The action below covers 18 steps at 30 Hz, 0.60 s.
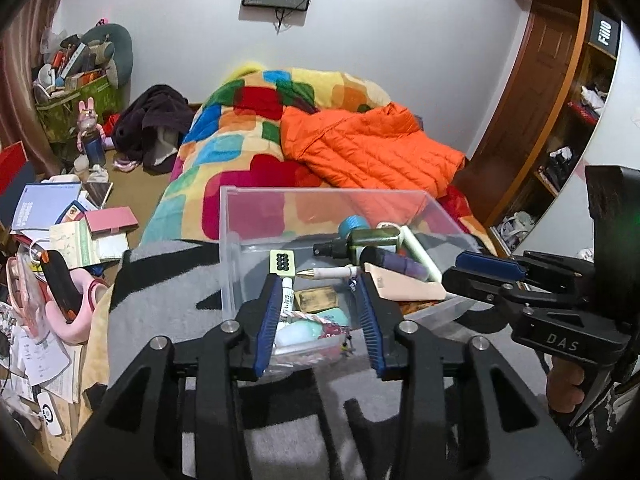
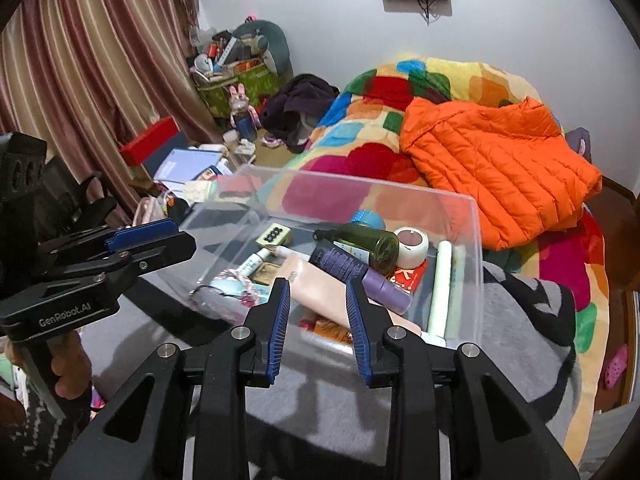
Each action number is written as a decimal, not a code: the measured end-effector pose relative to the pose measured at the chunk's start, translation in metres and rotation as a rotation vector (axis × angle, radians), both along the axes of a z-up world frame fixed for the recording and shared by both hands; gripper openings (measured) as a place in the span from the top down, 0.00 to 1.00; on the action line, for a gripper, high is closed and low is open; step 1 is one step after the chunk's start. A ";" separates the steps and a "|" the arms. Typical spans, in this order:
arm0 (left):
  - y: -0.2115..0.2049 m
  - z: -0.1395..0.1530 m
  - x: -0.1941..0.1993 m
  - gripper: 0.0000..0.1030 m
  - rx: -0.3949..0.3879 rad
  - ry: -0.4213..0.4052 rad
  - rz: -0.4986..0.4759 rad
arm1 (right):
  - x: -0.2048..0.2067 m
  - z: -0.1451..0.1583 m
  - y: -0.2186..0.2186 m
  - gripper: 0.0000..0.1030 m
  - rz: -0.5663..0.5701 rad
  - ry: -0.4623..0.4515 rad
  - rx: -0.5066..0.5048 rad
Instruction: Organize objects
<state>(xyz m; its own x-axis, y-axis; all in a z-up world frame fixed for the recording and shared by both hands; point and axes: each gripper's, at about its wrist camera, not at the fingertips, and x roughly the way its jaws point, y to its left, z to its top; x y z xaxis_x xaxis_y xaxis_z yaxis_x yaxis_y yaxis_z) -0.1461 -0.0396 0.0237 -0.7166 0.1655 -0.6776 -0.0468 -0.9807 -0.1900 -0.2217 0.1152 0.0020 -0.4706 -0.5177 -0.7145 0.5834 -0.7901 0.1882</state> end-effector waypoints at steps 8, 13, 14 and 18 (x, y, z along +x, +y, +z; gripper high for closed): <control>0.011 0.011 0.032 0.47 -0.033 0.085 -0.013 | 0.034 0.015 0.012 0.58 -0.031 0.084 -0.027; 0.021 0.013 0.055 0.33 -0.060 0.149 -0.021 | 0.051 0.015 0.017 0.44 -0.071 0.138 -0.015; 0.023 0.013 0.057 0.29 -0.064 0.158 -0.019 | 0.056 0.015 0.017 0.41 -0.078 0.153 -0.010; 0.029 0.009 0.069 0.21 -0.081 0.197 -0.014 | 0.066 0.012 0.020 0.29 -0.085 0.167 -0.021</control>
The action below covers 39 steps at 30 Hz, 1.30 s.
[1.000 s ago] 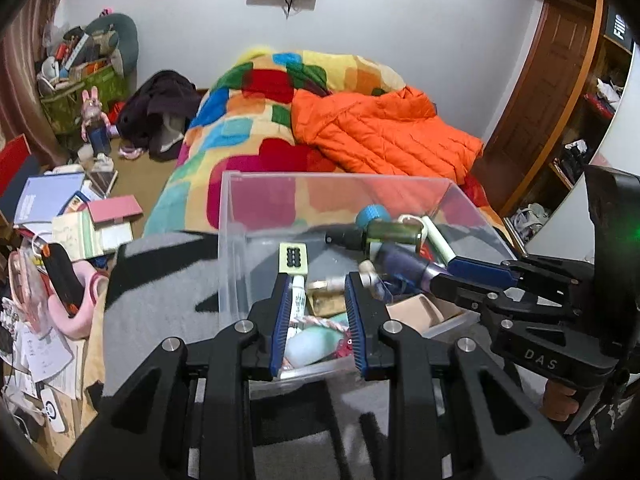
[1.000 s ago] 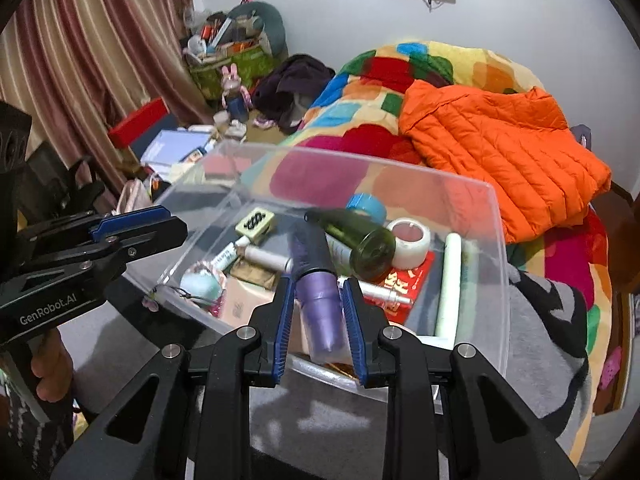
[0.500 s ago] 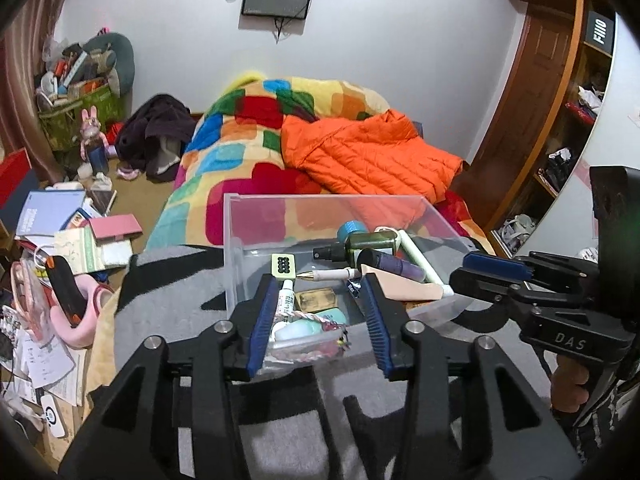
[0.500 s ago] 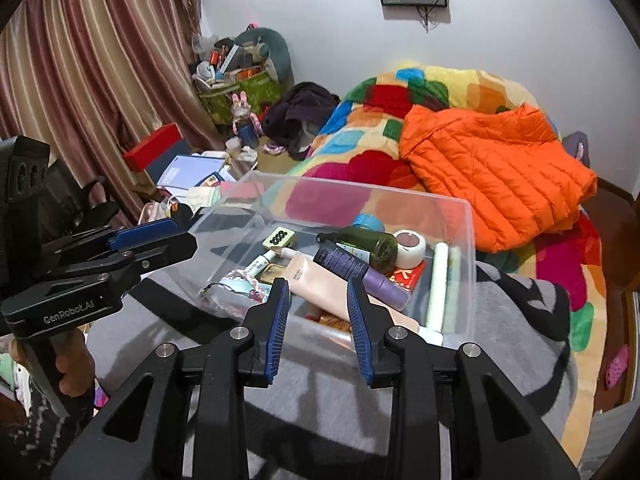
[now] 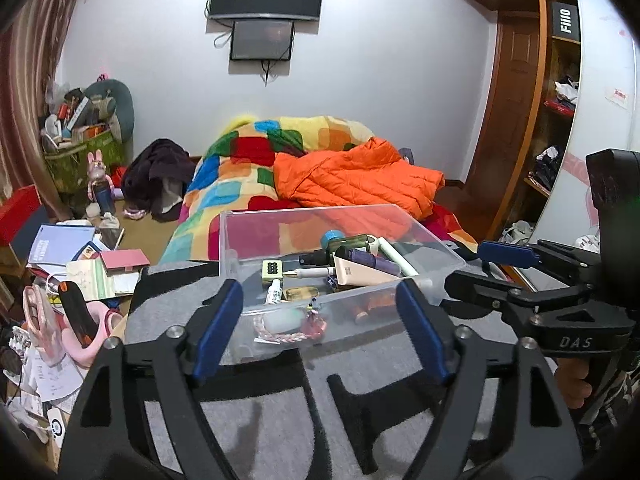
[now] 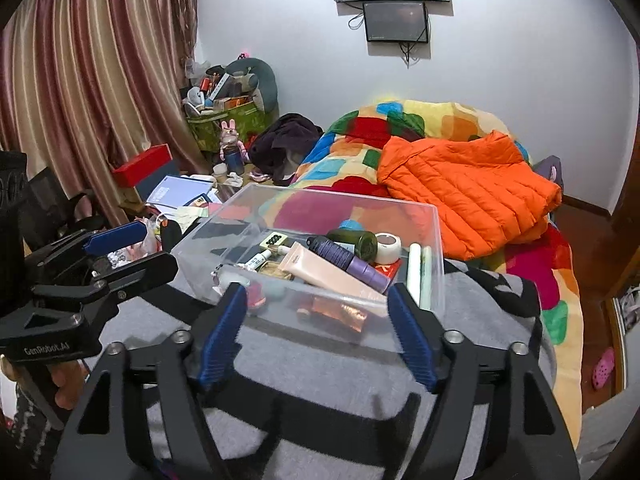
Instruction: Organize objects
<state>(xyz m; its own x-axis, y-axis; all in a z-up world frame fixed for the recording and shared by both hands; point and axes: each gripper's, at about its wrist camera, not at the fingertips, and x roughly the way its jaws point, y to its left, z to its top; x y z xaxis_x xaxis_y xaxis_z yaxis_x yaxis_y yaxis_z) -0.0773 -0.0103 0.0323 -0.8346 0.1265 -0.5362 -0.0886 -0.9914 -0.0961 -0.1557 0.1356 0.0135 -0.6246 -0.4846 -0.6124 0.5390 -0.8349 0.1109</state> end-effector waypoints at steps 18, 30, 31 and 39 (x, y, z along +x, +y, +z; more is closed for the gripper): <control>0.005 -0.023 0.011 0.14 -0.005 -0.034 0.025 | 0.020 -0.019 0.005 0.22 -0.028 0.009 0.005; 0.005 -0.026 0.010 0.13 0.002 -0.046 0.025 | 0.020 -0.022 0.007 0.22 -0.032 -0.005 -0.006; 0.005 -0.026 0.010 0.13 0.001 -0.046 0.025 | 0.020 -0.023 0.007 0.22 -0.032 -0.005 -0.006; 0.005 -0.027 0.010 0.12 0.009 -0.051 0.025 | 0.021 -0.023 0.006 0.22 -0.031 -0.006 -0.008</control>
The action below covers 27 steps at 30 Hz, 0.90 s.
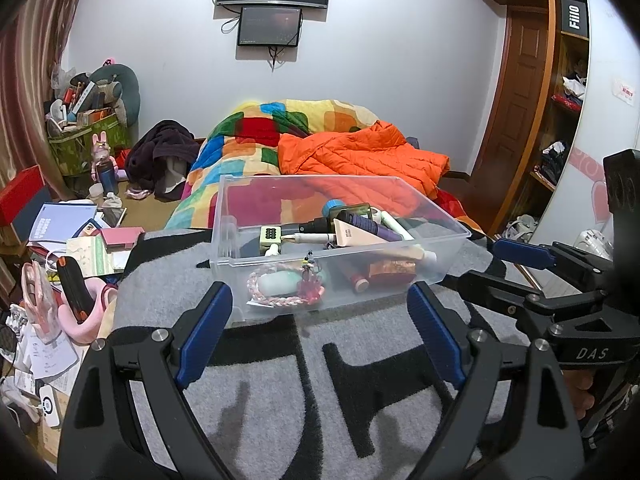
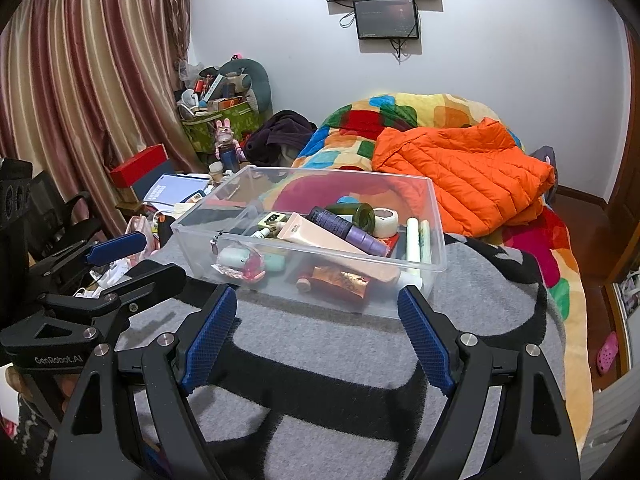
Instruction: Organize objects
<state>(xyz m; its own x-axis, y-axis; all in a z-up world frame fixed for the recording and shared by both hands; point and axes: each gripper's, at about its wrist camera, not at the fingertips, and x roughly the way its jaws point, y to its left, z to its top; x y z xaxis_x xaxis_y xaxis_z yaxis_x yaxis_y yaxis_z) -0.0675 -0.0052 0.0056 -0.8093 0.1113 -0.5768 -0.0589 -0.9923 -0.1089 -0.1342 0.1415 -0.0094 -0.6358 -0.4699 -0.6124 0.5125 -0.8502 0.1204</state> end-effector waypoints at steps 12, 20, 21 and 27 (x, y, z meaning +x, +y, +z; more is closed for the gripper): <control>0.000 0.000 0.000 0.09 0.020 0.000 -0.006 | -0.001 0.000 0.000 0.22 -0.001 -0.001 -0.003; 0.003 0.002 0.002 0.09 0.004 0.008 -0.008 | 0.000 -0.001 0.001 0.22 -0.003 -0.007 -0.009; 0.003 0.002 0.002 0.09 0.005 0.010 -0.009 | -0.001 -0.001 0.001 0.22 -0.003 -0.010 -0.013; 0.004 0.003 0.004 0.09 0.003 0.014 -0.012 | -0.001 -0.001 0.002 0.21 -0.004 -0.012 -0.014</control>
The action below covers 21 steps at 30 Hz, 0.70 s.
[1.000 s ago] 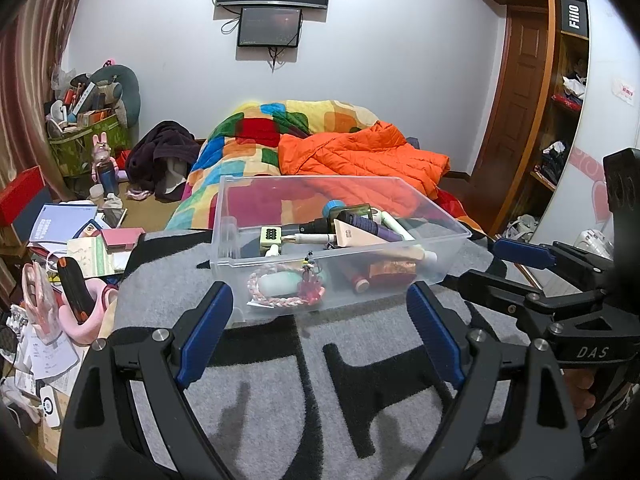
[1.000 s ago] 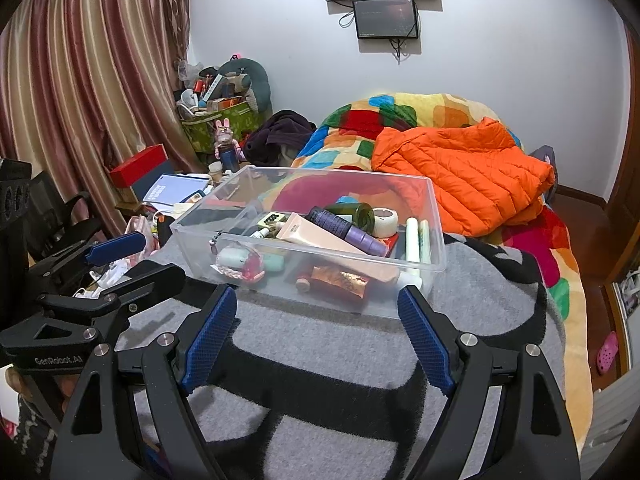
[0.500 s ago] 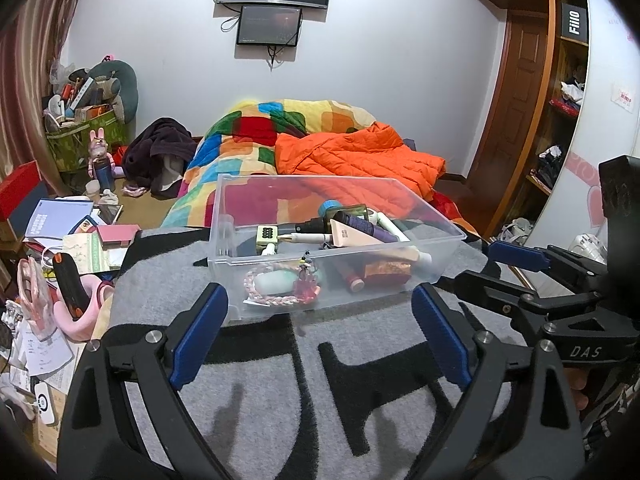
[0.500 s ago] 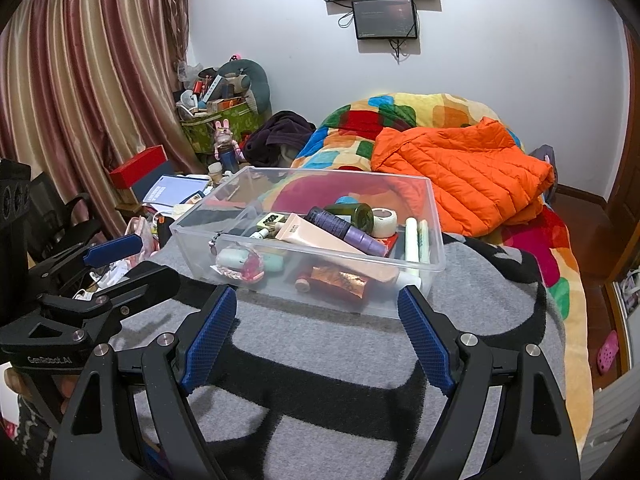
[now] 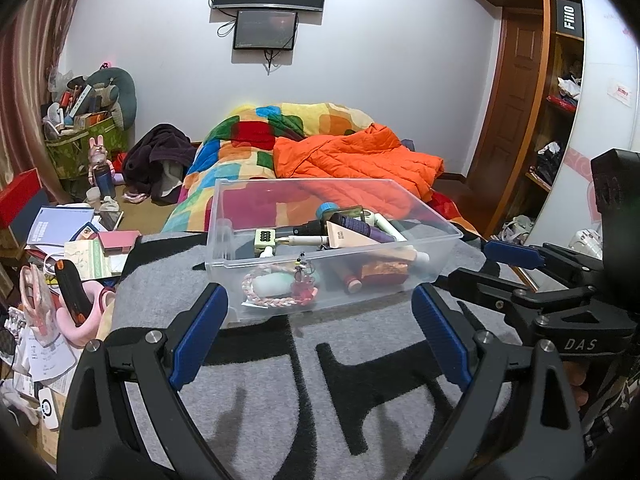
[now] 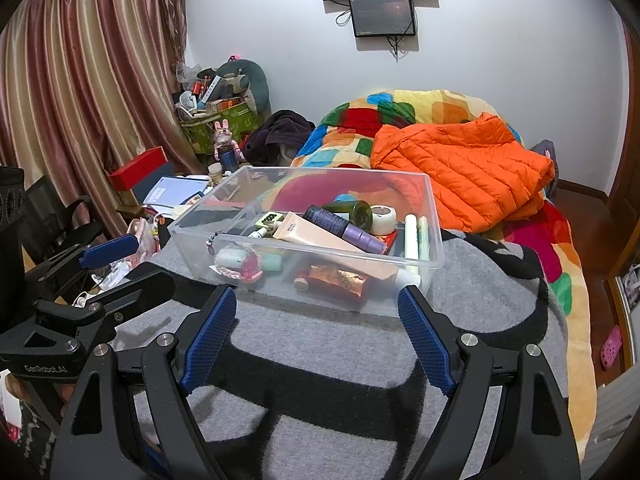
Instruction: Organize objects
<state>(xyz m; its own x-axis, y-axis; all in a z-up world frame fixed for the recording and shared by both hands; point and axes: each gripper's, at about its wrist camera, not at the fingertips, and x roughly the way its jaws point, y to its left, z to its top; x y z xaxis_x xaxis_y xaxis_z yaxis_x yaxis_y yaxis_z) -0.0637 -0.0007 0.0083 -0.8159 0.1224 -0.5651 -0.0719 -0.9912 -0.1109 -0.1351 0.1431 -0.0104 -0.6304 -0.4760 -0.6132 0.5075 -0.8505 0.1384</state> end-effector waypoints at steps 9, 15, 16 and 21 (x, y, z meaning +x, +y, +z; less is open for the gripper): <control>0.001 -0.001 -0.001 0.09 0.004 -0.018 -0.004 | 0.000 0.000 0.000 0.21 -0.002 0.000 0.001; 0.001 -0.002 -0.002 0.09 0.005 -0.028 -0.011 | 0.000 -0.002 0.000 0.21 0.000 -0.004 -0.001; 0.001 -0.003 -0.002 0.09 0.003 -0.026 -0.011 | 0.000 -0.003 0.000 0.21 0.001 -0.005 -0.002; 0.002 -0.001 -0.001 0.09 -0.005 -0.012 -0.007 | 0.001 -0.005 -0.001 0.21 0.003 -0.008 -0.001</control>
<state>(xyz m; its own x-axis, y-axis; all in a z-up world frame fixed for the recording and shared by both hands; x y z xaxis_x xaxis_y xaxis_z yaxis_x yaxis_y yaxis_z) -0.0643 0.0012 0.0073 -0.8083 0.1251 -0.5753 -0.0775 -0.9913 -0.1066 -0.1338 0.1420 -0.0153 -0.6241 -0.4779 -0.6182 0.5084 -0.8491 0.1431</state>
